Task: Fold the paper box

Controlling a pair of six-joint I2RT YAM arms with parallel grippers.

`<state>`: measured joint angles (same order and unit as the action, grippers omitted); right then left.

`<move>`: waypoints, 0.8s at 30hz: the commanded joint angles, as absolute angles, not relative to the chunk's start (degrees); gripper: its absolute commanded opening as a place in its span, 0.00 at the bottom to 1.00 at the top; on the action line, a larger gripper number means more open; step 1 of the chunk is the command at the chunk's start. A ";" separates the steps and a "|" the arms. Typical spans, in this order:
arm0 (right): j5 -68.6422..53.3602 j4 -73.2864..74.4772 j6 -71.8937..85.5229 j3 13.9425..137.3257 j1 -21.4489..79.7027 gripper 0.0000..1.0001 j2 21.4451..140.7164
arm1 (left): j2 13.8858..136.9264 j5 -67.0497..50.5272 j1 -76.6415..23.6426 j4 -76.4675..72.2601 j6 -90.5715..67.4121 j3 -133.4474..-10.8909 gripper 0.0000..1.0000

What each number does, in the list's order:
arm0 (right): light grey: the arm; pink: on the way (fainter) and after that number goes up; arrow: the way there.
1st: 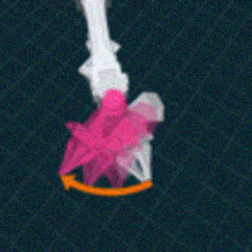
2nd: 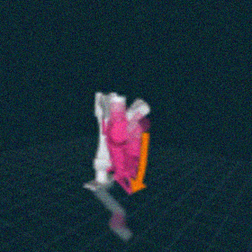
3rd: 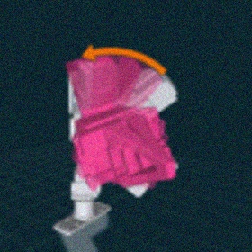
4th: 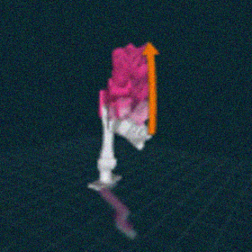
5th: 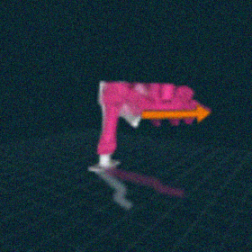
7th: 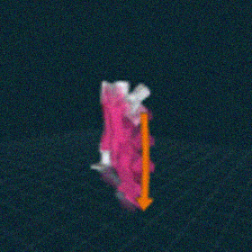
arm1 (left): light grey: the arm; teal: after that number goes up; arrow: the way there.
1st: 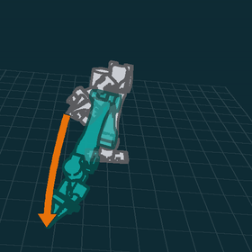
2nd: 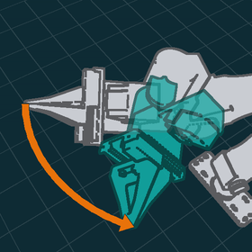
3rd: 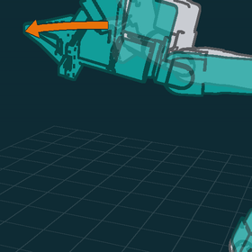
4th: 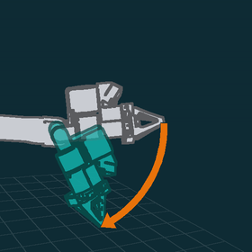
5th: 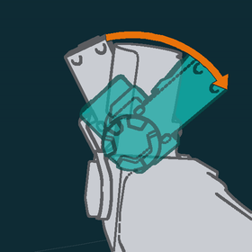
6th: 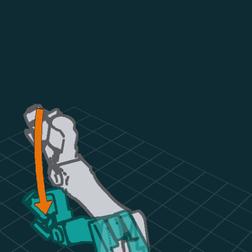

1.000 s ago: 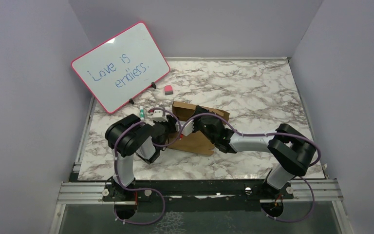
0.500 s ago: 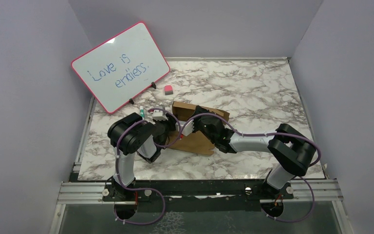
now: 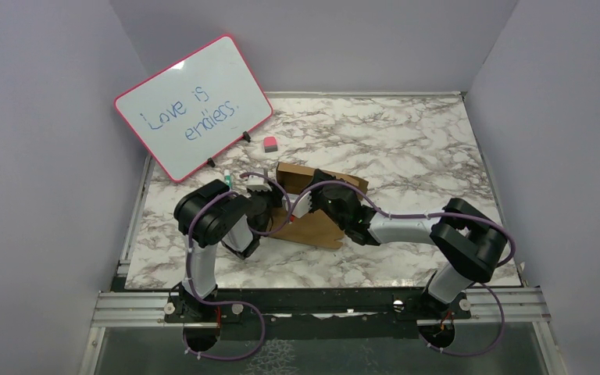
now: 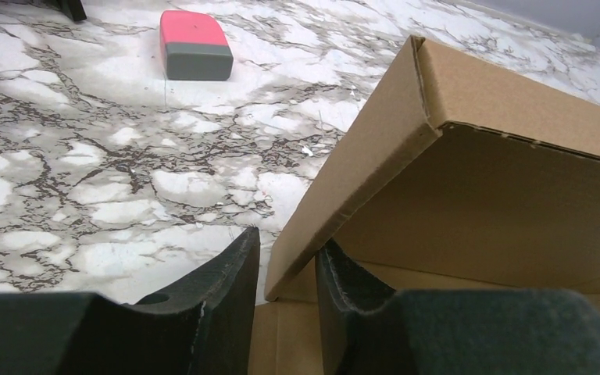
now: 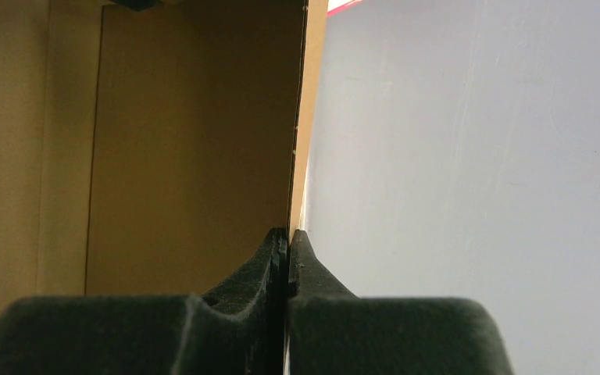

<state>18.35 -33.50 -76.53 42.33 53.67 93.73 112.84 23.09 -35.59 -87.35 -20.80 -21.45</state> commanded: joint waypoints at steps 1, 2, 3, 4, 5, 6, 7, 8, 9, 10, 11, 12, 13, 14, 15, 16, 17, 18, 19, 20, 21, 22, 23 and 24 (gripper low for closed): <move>13.83 -22.42 -72.02 39.98 55.61 0.05 95.95 | 113.49 24.03 -35.95 -95.50 -19.42 -23.20 0.30; 14.02 -22.23 -71.91 39.96 55.96 0.05 95.95 | 113.61 23.64 -36.02 -95.53 -19.56 -23.09 0.28; 14.33 -21.94 -71.82 39.91 56.24 0.05 95.90 | 113.70 23.46 -36.22 -95.58 -19.74 -22.77 0.26; 14.72 -21.63 -71.69 39.84 56.71 0.05 95.70 | 113.78 23.32 -36.48 -95.92 -19.89 -22.27 0.24; 14.95 -21.25 -71.52 39.88 57.14 0.05 95.59 | 113.93 23.42 -36.80 -96.53 -19.87 -21.65 0.23; 15.21 -20.77 -71.31 39.87 57.65 0.05 95.30 | 113.98 23.46 -37.16 -97.37 -19.91 -20.88 0.23; 15.50 -20.38 -70.98 39.77 58.17 0.05 95.07 | 113.95 23.47 -37.44 -98.28 -20.02 -20.02 0.23; 15.80 -19.94 -70.63 39.78 58.67 0.05 94.79 | 113.68 23.46 -37.73 -98.97 -20.15 -19.24 0.23; 16.15 -19.68 -70.27 39.77 59.17 0.05 94.54 | 113.22 23.42 -38.04 -99.35 -20.13 -18.43 0.23; 16.51 -19.18 -70.03 39.73 59.61 0.05 94.30 | 112.50 23.38 -38.36 -99.42 -20.08 -17.74 0.23; 16.98 -18.40 -69.74 39.79 60.12 0.05 94.04 | 111.70 23.52 -38.71 -99.42 -19.93 -16.88 0.23; 17.54 -17.51 -69.48 40.00 60.61 0.05 93.76 | 110.75 23.74 -39.08 -99.46 -19.67 -16.00 0.23; 18.14 -16.62 -68.99 40.07 61.10 0.05 93.40 | 109.82 24.21 -39.45 -99.44 -19.32 -15.13 0.23; 18.68 -15.88 -68.42 40.13 61.64 0.05 93.02 | 108.99 24.79 -39.88 -99.45 -19.08 -14.18 0.23; 19.24 -15.06 -67.89 40.27 62.19 0.05 92.62 | 108.13 25.39 -40.14 -99.42 -18.92 -13.29 0.23; 19.95 -14.29 -67.27 40.46 62.75 0.05 92.10 | 107.43 26.10 -40.35 -99.55 -18.94 -12.35 0.23; 20.36 -13.49 -66.64 40.70 63.27 0.05 91.91 | 106.87 26.66 -40.46 -99.71 -18.92 -11.54 0.24; 20.73 -12.74 -65.95 40.96 63.73 0.05 91.67 | 106.42 26.99 -40.51 -100.13 -18.87 -10.85 0.25; 21.16 -11.83 -65.32 41.32 64.25 0.05 91.59 | 106.10 27.06 -40.58 -100.79 -18.73 -10.22 0.26; 21.55 -10.96 -64.68 41.63 64.71 0.05 91.54 | 105.82 26.97 -40.65 -101.45 -18.63 -9.67 0.27; 21.99 -10.29 -64.04 41.86 65.03 0.05 91.50 | 105.56 26.98 -40.73 -102.21 -18.47 -9.13 0.28; 22.45 -9.68 -63.54 42.10 65.32 0.05 91.49 | 105.29 27.00 -40.84 -102.49 -18.24 -8.63 0.29; 22.83 -9.02 -63.14 42.37 65.57 0.05 91.36 | 104.92 27.34 -40.87 -102.55 -18.14 -8.23 0.30; 23.32 -8.64 -62.79 42.63 65.73 0.05 91.18 | 104.52 27.82 -40.87 -102.53 -18.11 -7.82 0.31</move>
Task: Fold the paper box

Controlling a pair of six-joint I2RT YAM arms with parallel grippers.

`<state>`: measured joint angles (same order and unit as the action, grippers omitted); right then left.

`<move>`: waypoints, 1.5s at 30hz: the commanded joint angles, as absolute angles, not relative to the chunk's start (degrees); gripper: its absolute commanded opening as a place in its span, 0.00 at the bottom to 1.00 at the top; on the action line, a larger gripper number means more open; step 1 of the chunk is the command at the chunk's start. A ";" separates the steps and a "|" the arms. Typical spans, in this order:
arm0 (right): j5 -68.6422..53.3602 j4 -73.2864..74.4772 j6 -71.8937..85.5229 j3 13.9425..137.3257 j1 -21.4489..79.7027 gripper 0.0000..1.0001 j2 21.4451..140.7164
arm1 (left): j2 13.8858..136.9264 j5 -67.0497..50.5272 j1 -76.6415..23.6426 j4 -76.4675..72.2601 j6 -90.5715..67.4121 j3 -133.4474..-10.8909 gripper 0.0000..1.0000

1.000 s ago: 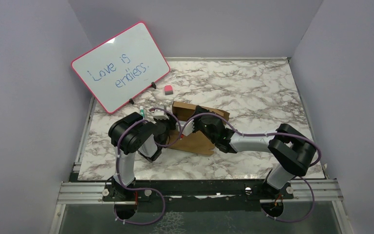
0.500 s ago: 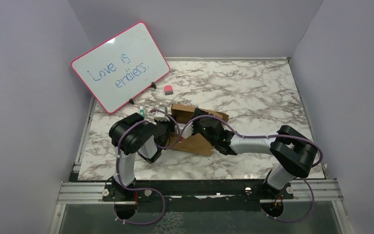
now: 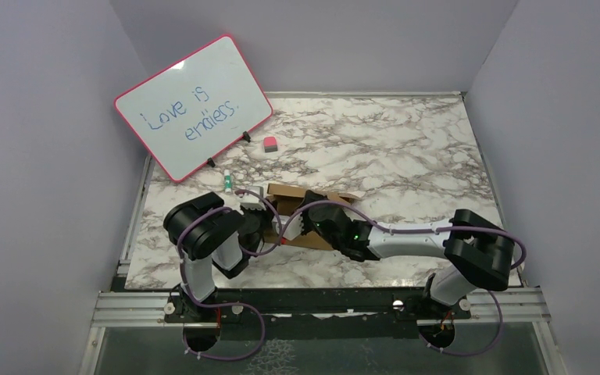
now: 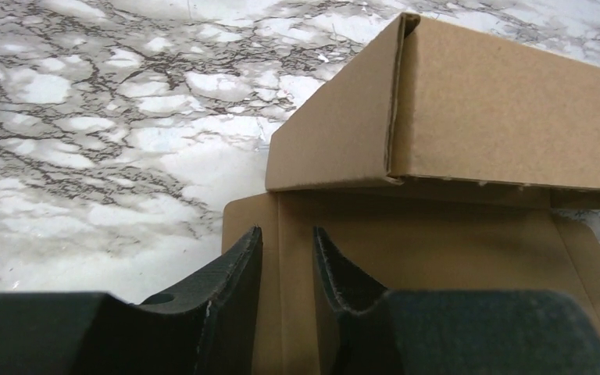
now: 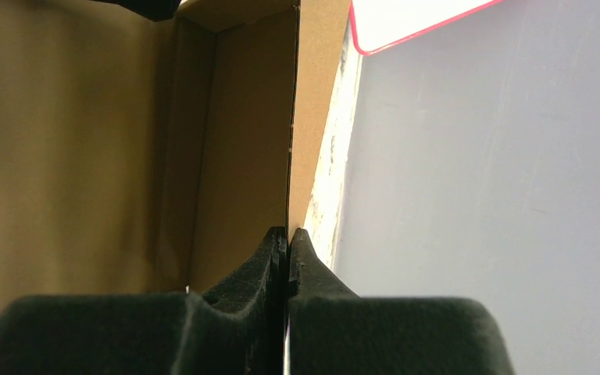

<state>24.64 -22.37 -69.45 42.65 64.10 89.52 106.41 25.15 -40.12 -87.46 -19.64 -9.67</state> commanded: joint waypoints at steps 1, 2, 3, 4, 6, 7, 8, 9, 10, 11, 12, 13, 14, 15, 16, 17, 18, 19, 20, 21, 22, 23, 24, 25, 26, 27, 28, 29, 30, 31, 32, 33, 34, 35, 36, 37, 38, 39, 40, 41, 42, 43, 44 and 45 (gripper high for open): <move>23.75 -8.51 -62.26 42.90 65.76 0.05 91.04 | 104.13 28.38 -40.87 -102.53 -17.92 -7.42 0.32; 24.03 -8.76 -62.03 43.03 65.74 0.05 90.81 | 103.83 29.06 -40.87 -102.49 -17.68 -7.19 0.34; 24.33 -9.42 -62.33 43.11 65.74 0.05 90.57 | 103.54 29.72 -40.87 -102.46 -17.36 -7.13 0.34; 24.61 -10.43 -62.71 43.18 65.74 0.05 90.52 | 103.27 29.92 -40.87 -102.47 -16.89 -7.12 0.35; 24.74 -12.27 -63.22 43.64 65.68 0.05 90.64 | 102.81 29.90 -40.87 -102.41 -16.35 -7.41 0.36; 24.78 -12.54 -63.44 44.20 65.54 0.05 90.95 | 102.62 29.89 -40.87 -102.47 -16.25 -7.58 0.37; 24.85 -12.60 -63.45 44.97 65.36 0.05 91.40 | 102.51 29.84 -40.87 -102.45 -16.01 -7.75 0.38; 24.91 -12.28 -63.29 45.86 65.16 0.05 91.90 | 102.36 29.73 -40.87 -102.48 -15.55 -8.00 0.39; 25.08 -11.71 -62.91 46.87 64.94 0.05 92.50 | 102.43 29.63 -40.87 -102.42 -15.07 -8.26 0.40; 25.23 -10.78 -62.48 47.82 64.69 0.05 93.07 | 102.47 29.54 -40.87 -102.45 -14.52 -8.50 0.41; 25.30 -9.82 -62.09 48.77 64.50 0.05 93.62 | 102.59 29.57 -40.85 -102.47 -14.08 -8.71 0.42; 25.31 -9.03 -61.83 49.49 64.25 0.05 93.98 | 102.65 29.68 -40.87 -102.51 -13.75 -8.90 0.43; 25.33 -8.70 -61.64 49.96 64.01 0.05 94.24 | 102.80 29.78 -40.82 -102.44 -13.17 -9.14 0.43; 25.24 -8.44 -61.49 50.30 63.72 0.06 94.51 | 103.01 29.79 -40.79 -102.44 -12.45 -9.53 0.43; 25.18 -8.11 -61.39 50.77 63.39 0.06 94.77 | 103.35 29.86 -40.78 -102.52 -11.72 -9.88 0.43; 25.02 -7.61 -61.23 51.38 63.11 0.06 95.14 | 103.67 29.99 -40.74 -102.53 -11.15 -10.27 0.43; 24.90 -7.16 -61.04 51.92 62.78 0.06 95.37 | 104.01 29.98 -40.63 -102.49 -10.89 -10.59 0.44; 24.81 -6.65 -60.89 52.52 62.49 0.06 95.78 | 104.24 29.85 -40.49 -102.51 -10.69 -10.89 0.44; 24.72 -6.23 -60.79 52.99 62.34 0.06 96.03 | 104.38 29.73 -40.39 -102.52 -10.40 -11.24 0.44; 24.62 -5.78 -60.66 53.44 62.20 0.06 96.20 | 104.55 29.71 -40.24 -102.51 -9.92 -11.50 0.44; 24.53 -5.14 -60.26 54.01 62.15 0.06 96.39 | 104.71 29.76 -40.05 -102.49 -9.52 -11.85 0.44; 24.41 -4.34 -59.85 54.64 62.07 0.06 96.64 | 104.82 29.70 -39.73 -102.53 -9.19 -12.12 0.44; 24.20 -3.30 -59.28 55.19 62.06 0.06 96.81 | 104.92 29.40 -39.26 -102.56 -8.88 -12.46 0.44; 23.91 -2.36 -58.69 55.74 62.05 0.06 96.92 | 105.00 29.02 -38.83 -102.56 -8.60 -12.83 0.45; 23.64 -1.57 -58.13 56.24 62.05 0.06 97.06 | 105.15 28.74 -38.52 -102.51 -8.29 -13.21 0.45; 23.38 -0.86 -57.64 56.62 62.07 0.06 97.11 | 105.31 28.47 -38.02 -102.52 -8.06 -13.64 0.45; 23.04 -0.22 -57.15 56.93 62.05 0.06 97.23 | 105.60 28.17 -37.71 -102.53 -7.99 -14.08 0.45; 22.69 0.64 -56.68 57.19 62.05 0.06 97.21 | 105.84 27.54 -37.44 -102.52 -7.85 -14.51 0.45; 22.56 1.76 -56.19 57.41 62.05 0.06 97.30 | 106.18 27.10 -37.30 -102.55 -7.65 -14.99 0.45; 22.46 2.51 -55.83 57.67 62.05 0.06 97.33 | 106.70 27.03 -37.20 -102.54 -7.58 -15.47 0.45; 22.28 3.19 -55.49 57.91 62.05 0.06 97.32 | 107.15 26.88 -37.07 -102.52 -7.62 -15.79 0.45; 22.10 3.71 -55.22 58.04 62.05 0.06 97.32 | 107.55 26.38 -36.90 -102.56 -7.83 -16.15 0.45; 21.88 4.19 -54.99 58.09 62.05 0.06 97.32 | 107.90 25.92 -36.76 -102.55 -8.12 -16.43 0.45; 21.79 4.34 -54.82 58.17 62.05 0.06 97.34 | 108.25 25.51 -36.70 -102.52 -8.29 -16.68 0.45; 21.77 4.69 -54.72 58.35 62.05 0.06 97.34 | 108.61 25.41 -36.66 -102.49 -8.34 -17.06 0.45; 21.53 5.11 -54.53 58.57 62.05 0.06 97.44 | 108.93 25.54 -36.65 -102.53 -8.41 -17.38 0.45; 21.43 5.52 -54.30 58.77 62.05 0.06 97.56 | 109.16 25.92 -36.65 -102.50 -8.50 -17.66 0.45; 21.27 5.69 -54.14 58.87 62.05 0.06 97.65 | 109.39 26.08 -36.53 -102.50 -8.60 -18.00 0.45; 21.01 5.78 -54.00 58.96 62.05 0.06 97.69 | 109.61 26.03 -36.44 -102.54 -8.67 -18.42 0.45; 20.78 5.92 -53.90 59.02 62.05 0.06 97.65 | 109.84 26.06 -36.39 -102.56 -8.48 -18.83 0.44; 20.59 5.93 -53.87 59.06 62.05 0.06 97.64 | 110.12 26.14 -36.39 -102.49 -8.50 -19.29 0.44; 20.54 5.87 -53.84 59.06 62.05 0.06 97.72 | 110.47 26.25 -36.34 -102.49 -8.50 -19.78 0.43; 20.39 5.95 -53.75 59.11 62.05 0.06 97.73 | 111.03 26.42 -36.30 -102.56 -8.70 -20.18 0.43; 20.28 5.97 -53.66 59.17 62.05 0.06 97.75 | 111.39 26.71 -36.23 -102.57 -8.90 -20.62 0.43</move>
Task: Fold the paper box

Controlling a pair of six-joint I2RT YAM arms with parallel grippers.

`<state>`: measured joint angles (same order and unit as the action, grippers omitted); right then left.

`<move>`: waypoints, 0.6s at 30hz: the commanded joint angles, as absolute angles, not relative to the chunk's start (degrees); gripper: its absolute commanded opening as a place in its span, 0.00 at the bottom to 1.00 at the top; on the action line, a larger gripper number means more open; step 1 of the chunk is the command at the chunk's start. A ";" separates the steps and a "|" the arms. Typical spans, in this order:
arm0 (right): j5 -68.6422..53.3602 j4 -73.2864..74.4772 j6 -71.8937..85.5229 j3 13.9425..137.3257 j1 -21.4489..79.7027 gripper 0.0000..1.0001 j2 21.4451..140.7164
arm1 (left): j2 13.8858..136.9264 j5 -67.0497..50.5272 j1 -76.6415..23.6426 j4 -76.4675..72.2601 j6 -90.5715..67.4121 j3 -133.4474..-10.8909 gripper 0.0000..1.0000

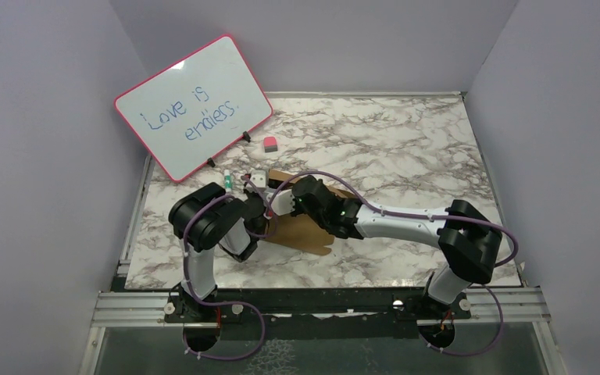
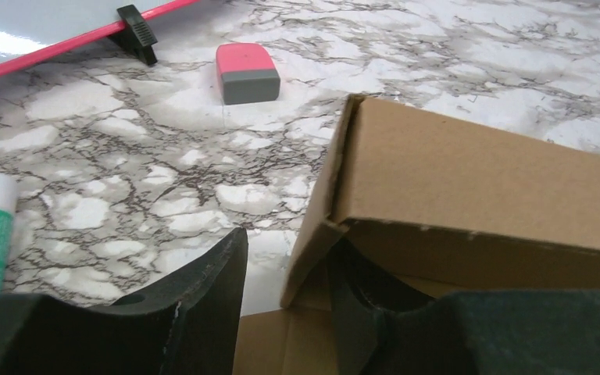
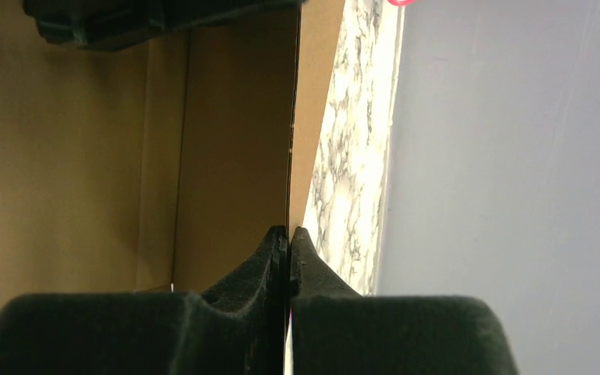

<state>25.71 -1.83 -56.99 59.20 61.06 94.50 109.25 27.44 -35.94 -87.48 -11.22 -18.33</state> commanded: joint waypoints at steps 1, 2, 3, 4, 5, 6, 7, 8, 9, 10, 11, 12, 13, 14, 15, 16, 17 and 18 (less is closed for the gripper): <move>20.16 6.01 -53.61 59.14 62.05 0.06 97.72 | 111.61 26.90 -36.17 -102.51 -9.15 -20.96 0.42; 20.15 6.06 -53.55 59.08 62.05 0.06 97.70 | 111.83 27.08 -36.08 -102.51 -9.30 -21.20 0.41; 20.11 6.06 -53.58 59.07 62.05 0.06 97.62 | 111.94 27.45 -36.04 -102.56 -9.42 -21.41 0.40; 20.08 6.06 -53.57 58.99 62.05 0.06 97.57 | 112.05 28.00 -36.04 -102.55 -9.56 -21.49 0.39; 20.04 6.06 -53.60 58.98 62.05 0.06 97.53 | 112.10 28.71 -36.06 -102.51 -9.81 -21.53 0.37; 19.97 6.02 -53.59 58.97 61.97 0.06 97.41 | 112.12 29.32 -36.04 -102.55 -10.07 -21.44 0.35; 19.88 5.88 -53.65 58.97 61.96 0.06 97.32 | 112.12 29.88 -35.97 -102.52 -10.30 -21.45 0.33; 19.79 5.77 -53.66 58.91 61.96 0.06 97.25 | 112.15 30.48 -35.95 -102.53 -10.59 -21.35 0.30; 19.67 5.73 -53.62 58.94 61.90 0.06 97.21 | 112.15 31.29 -35.95 -102.55 -10.83 -21.33 0.28; 19.61 5.72 -53.68 58.92 61.88 0.06 97.19 | 112.14 31.89 -35.95 -102.49 -10.97 -21.35 0.25; 19.60 5.71 -53.61 58.93 61.88 0.06 97.15 | 112.09 32.63 -35.95 -102.48 -11.03 -21.31 0.23; 19.53 5.71 -53.61 58.83 61.88 0.06 97.12 | 112.15 33.36 -35.95 -102.48 -11.33 -21.35 0.20; 19.51 5.71 -53.65 58.80 61.88 0.06 97.19 | 112.20 33.93 -35.95 -102.48 -11.51 -21.36 0.18; 19.59 5.76 -53.60 58.81 61.88 0.06 97.15 | 112.18 34.42 -35.95 -102.56 -11.55 -21.36 0.15; 19.58 5.80 -53.59 58.81 61.88 0.06 97.13 | 112.27 34.90 -35.90 -102.56 -11.67 -21.36 0.13; 19.48 5.80 -53.53 58.76 61.88 0.06 97.07 | 112.25 35.40 -35.94 -102.50 -11.82 -21.36 0.11; 19.43 5.76 -53.48 58.66 61.88 0.06 97.10 | 112.33 36.08 -35.95 -102.50 -12.04 -21.43 0.10; 19.37 5.80 -53.43 58.67 61.88 0.06 96.96 | 112.42 36.72 -35.95 -102.54 -12.18 -21.42 0.08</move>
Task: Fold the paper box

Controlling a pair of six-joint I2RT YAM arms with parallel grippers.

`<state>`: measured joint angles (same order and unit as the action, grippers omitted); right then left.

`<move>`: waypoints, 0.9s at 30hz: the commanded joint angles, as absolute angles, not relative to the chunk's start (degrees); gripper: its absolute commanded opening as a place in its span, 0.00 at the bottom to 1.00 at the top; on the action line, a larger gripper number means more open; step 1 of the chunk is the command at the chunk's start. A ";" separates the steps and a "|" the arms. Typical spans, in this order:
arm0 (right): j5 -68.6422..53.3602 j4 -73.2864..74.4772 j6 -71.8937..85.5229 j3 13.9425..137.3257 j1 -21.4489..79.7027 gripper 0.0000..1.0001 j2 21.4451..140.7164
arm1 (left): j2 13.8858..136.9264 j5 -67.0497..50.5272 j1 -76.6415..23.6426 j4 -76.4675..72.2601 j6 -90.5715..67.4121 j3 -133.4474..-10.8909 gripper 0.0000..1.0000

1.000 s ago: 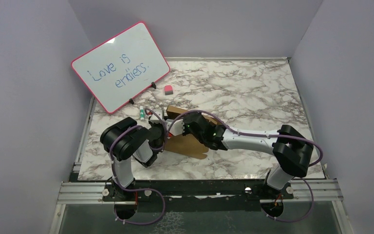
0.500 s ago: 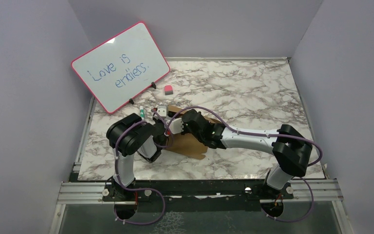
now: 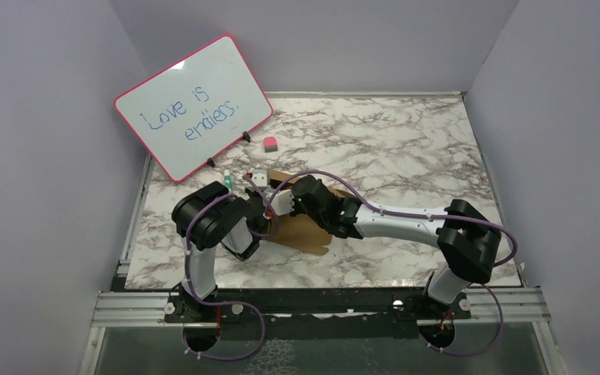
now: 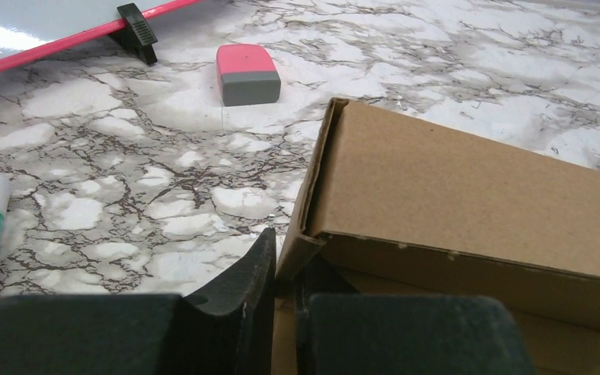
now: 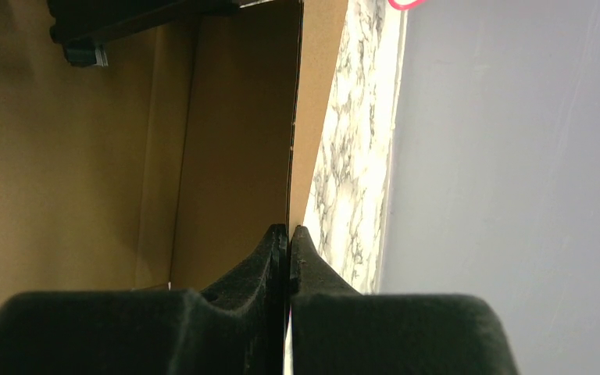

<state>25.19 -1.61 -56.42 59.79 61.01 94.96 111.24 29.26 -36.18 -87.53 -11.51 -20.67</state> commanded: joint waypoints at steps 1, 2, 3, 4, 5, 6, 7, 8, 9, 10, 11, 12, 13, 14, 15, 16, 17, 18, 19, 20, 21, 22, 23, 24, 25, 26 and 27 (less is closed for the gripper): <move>19.34 5.88 -53.33 58.63 61.88 0.06 96.98 | 112.49 37.34 -35.95 -102.49 -12.39 -21.44 0.06; 19.34 5.94 -53.34 58.67 61.88 0.06 97.00 | 112.54 37.88 -35.95 -102.55 -12.66 -21.44 0.06; 19.35 5.97 -53.29 58.63 61.88 0.06 96.98 | 112.58 38.05 -35.95 -102.49 -12.81 -21.45 0.05; 19.26 5.98 -53.33 58.62 61.88 0.06 96.98 | 112.59 38.07 -35.95 -102.53 -12.81 -21.48 0.05; 19.25 5.98 -53.34 58.62 61.88 0.06 97.01 | 112.59 38.17 -36.01 -102.53 -12.75 -21.53 0.05; 19.25 5.98 -53.29 58.62 61.88 0.06 97.11 | 112.59 38.43 -36.03 -102.50 -12.78 -21.53 0.07; 19.29 5.93 -53.34 58.62 61.88 0.06 97.11 | 112.58 38.49 -36.03 -102.54 -12.85 -21.46 0.09; 19.25 5.89 -53.35 58.69 61.88 0.06 97.12 | 112.52 38.35 -36.04 -102.52 -12.92 -21.33 0.13; 19.25 5.87 -53.31 58.64 61.92 0.06 97.12 | 112.32 37.81 -36.04 -102.50 -12.90 -21.09 0.17; 19.29 5.82 -53.38 58.63 61.88 0.06 97.12 | 111.99 37.06 -36.04 -102.54 -12.87 -20.71 0.22; 19.18 5.76 -53.47 58.60 61.80 0.06 97.03 | 111.45 36.11 -36.04 -102.56 -13.01 -20.12 0.26; 19.16 5.53 -53.64 58.50 61.79 0.06 96.98 | 110.75 35.18 -36.04 -102.55 -13.20 -19.40 0.30; 19.20 5.39 -53.79 58.45 61.66 0.06 97.01 | 110.02 34.17 -36.04 -102.50 -13.39 -18.50 0.33; 19.23 5.24 -53.95 58.45 61.55 0.06 97.07 | 109.11 33.34 -36.04 -102.53 -13.67 -17.61 0.36; 19.19 5.03 -54.12 58.46 61.42 0.06 97.08 | 108.17 32.45 -36.04 -102.54 -13.96 -16.45 0.38; 19.16 4.83 -54.32 58.46 61.37 0.06 97.16 | 107.17 31.61 -36.04 -102.50 -14.36 -15.32 0.40; 19.16 4.50 -54.58 58.30 61.21 0.06 97.12 | 106.12 30.31 -36.04 -102.54 -14.76 -14.24 0.42; 19.23 4.16 -54.87 58.23 61.11 0.06 97.20 | 105.03 29.24 -36.04 -102.50 -15.04 -13.07 0.43; 19.30 3.87 -55.04 58.32 61.01 0.06 97.25 | 103.80 28.39 -36.04 -102.46 -15.44 -11.92 0.44; 19.42 3.68 -55.25 58.28 60.92 0.06 97.31 | 102.61 27.95 -36.06 -102.29 -16.07 -10.60 0.45; 19.42 3.46 -55.39 58.32 60.79 0.06 97.25 | 100.69 27.75 -36.04 -101.84 -16.73 -9.29 0.45; 19.42 3.06 -55.67 58.16 60.70 0.07 97.25 | 99.06 27.73 -35.99 -101.01 -17.82 -7.92 0.45; 19.37 2.62 -55.90 58.06 60.65 0.07 97.23 | 97.35 27.70 -35.99 -99.86 -19.03 -6.65 0.46; 19.34 2.04 -56.23 57.96 60.58 0.07 97.18 | 95.34 27.58 -35.95 -97.76 -20.15 -5.73 0.46; 19.34 1.55 -56.51 57.83 60.56 0.08 97.13 | 93.07 27.28 -35.95 -94.90 -21.21 -5.08 0.46; 19.28 1.16 -56.78 57.64 60.56 0.08 97.12 | 90.72 26.91 -35.90 -91.31 -22.05 -4.84 0.46; 19.20 0.93 -56.97 57.54 60.48 0.09 97.09 | 87.97 26.42 -35.80 -86.67 -22.86 -5.02 0.46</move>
<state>24.23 -2.72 -57.10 59.72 60.49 94.98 96.01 29.12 -36.32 -87.48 -17.82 -6.20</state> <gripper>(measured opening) 0.083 0.455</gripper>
